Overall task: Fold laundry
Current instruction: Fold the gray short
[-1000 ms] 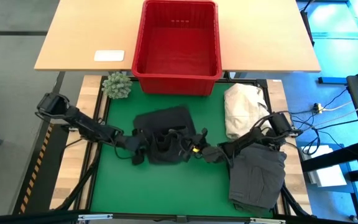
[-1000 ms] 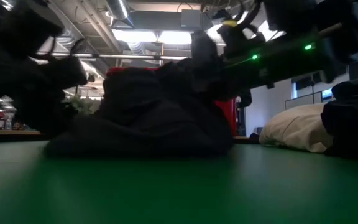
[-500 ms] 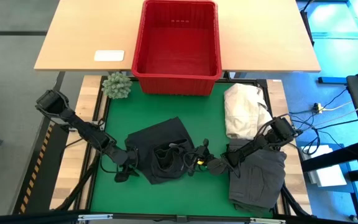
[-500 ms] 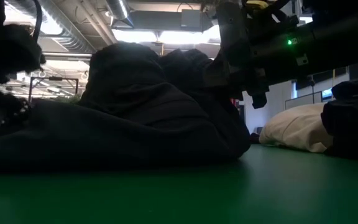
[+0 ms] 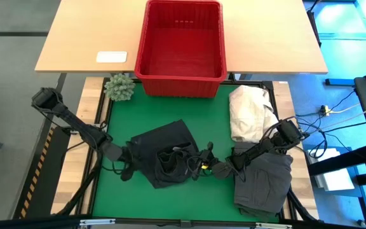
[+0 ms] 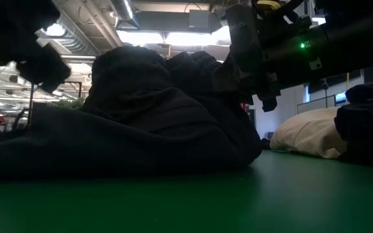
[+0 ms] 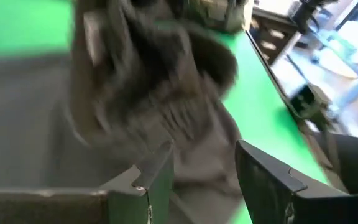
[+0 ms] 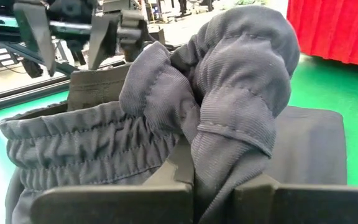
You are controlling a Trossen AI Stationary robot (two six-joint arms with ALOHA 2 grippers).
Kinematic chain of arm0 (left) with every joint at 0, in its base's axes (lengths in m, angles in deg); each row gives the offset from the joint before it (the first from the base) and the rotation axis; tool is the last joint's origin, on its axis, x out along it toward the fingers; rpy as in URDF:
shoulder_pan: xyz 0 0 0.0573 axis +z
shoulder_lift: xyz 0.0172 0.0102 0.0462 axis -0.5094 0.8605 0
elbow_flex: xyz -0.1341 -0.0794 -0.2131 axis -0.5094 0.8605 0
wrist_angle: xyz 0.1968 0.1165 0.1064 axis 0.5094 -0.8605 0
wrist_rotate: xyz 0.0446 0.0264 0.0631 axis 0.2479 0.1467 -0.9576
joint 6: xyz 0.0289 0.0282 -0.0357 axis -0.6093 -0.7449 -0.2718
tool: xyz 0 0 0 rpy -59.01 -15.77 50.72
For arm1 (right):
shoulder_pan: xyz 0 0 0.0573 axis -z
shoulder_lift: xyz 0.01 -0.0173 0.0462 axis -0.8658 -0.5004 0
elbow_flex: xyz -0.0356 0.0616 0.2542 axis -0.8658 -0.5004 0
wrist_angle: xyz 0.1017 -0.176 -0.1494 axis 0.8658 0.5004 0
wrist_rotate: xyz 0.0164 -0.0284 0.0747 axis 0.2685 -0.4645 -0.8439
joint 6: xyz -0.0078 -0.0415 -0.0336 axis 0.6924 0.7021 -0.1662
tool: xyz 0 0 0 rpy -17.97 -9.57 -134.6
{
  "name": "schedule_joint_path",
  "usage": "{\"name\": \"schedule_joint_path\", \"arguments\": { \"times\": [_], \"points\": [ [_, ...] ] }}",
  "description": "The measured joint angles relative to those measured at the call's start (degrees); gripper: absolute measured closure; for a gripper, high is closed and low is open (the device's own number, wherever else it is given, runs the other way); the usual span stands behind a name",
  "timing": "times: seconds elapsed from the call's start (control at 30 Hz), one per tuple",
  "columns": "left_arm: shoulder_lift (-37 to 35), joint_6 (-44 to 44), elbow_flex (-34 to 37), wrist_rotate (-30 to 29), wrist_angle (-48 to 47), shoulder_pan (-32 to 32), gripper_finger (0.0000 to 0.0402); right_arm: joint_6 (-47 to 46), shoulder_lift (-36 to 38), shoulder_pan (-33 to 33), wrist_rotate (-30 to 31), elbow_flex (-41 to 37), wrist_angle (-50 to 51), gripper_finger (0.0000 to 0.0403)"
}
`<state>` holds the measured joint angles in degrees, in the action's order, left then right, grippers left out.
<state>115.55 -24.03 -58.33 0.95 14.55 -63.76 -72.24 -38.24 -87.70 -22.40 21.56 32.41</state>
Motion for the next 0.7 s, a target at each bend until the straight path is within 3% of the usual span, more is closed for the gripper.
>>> {"name": "schedule_joint_path", "arguments": {
  "times": [0.2, 0.7],
  "points": [
    [0.1, -12.9, -0.1, -2.8, 4.9, 3.4, 0.0234, 0.0, 0.0, 0.0, -0.1, 0.0, 0.0, 0.0392],
    [2.8, -31.3, -1.6, 11.8, 3.0, 13.3, 0.0149, -0.4, 0.0, 0.0, -0.1, 0.0, -0.2, 0.0392]
  ]
}}
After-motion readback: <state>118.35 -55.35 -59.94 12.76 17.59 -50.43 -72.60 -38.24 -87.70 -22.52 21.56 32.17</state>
